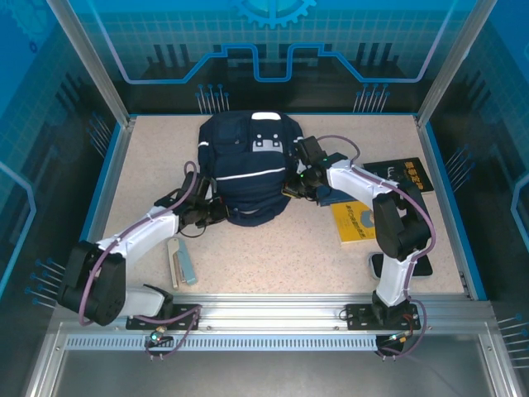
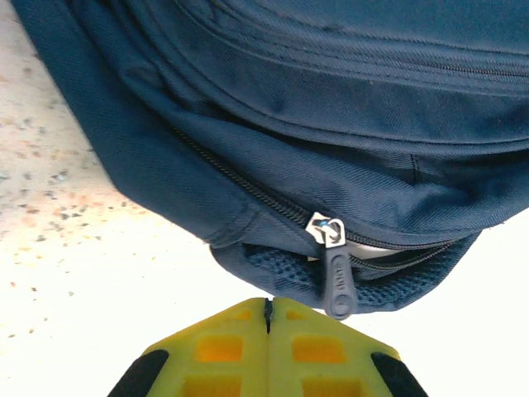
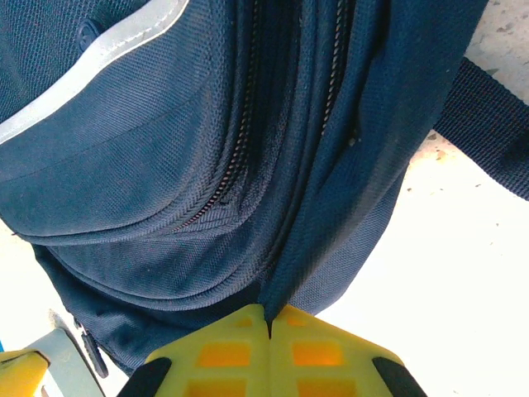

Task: Pack the student bag
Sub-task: Unzip the student bag at the top-center of the table.

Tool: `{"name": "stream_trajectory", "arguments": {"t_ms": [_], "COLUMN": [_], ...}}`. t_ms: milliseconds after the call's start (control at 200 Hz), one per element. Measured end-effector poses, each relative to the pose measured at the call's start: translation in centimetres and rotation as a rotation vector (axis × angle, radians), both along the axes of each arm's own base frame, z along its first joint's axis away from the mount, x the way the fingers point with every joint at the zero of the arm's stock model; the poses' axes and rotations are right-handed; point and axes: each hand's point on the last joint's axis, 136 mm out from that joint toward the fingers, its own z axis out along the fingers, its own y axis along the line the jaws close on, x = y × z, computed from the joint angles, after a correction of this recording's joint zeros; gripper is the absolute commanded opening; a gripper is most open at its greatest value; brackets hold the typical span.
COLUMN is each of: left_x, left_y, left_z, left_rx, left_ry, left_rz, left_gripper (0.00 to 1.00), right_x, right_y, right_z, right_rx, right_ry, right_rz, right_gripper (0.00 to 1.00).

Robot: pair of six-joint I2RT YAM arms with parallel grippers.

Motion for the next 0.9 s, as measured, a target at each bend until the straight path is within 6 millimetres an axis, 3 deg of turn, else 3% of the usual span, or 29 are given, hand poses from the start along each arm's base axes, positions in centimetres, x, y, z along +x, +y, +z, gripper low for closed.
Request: {"name": "stream_trajectory", "arguments": {"t_ms": [50,115,195,300,505,900], "left_x": [-0.1,-0.3,-0.8,-1.4,-0.1,1.2], "left_y": [0.2,0.4,0.3,-0.8,-3.9,-4.4], "left_z": [0.2,0.2,-0.1,0.0,0.2,-2.7], "left_rx": [0.011,0.028,0.055,0.100,0.218,0.401], "left_ry": [-0.004,-0.005,0.001,0.013,0.016,0.103], "left_rz": [0.004,0.002,-0.033,-0.097,-0.168,-0.181], "left_gripper": [0.00,0.22,0.40,0.51,0.51,0.36], "right_x": [0.0,0.0,0.0,0.0,-0.1,-0.2], "right_y": [0.0,0.0,0.0,0.1,0.1,0.0], "right_z": [0.0,0.0,0.0,0.0,0.0,-0.2], "right_rx": [-0.001,-0.001,-0.002,-0.002,-0.002,-0.004], "right_ry": [0.000,-0.001,-0.002,-0.002,-0.003,0.001], "right_rz": [0.000,0.000,0.004,0.005,0.005,0.005], "right_gripper": [0.00,0.00,0.00,0.00,0.00,0.00]}}
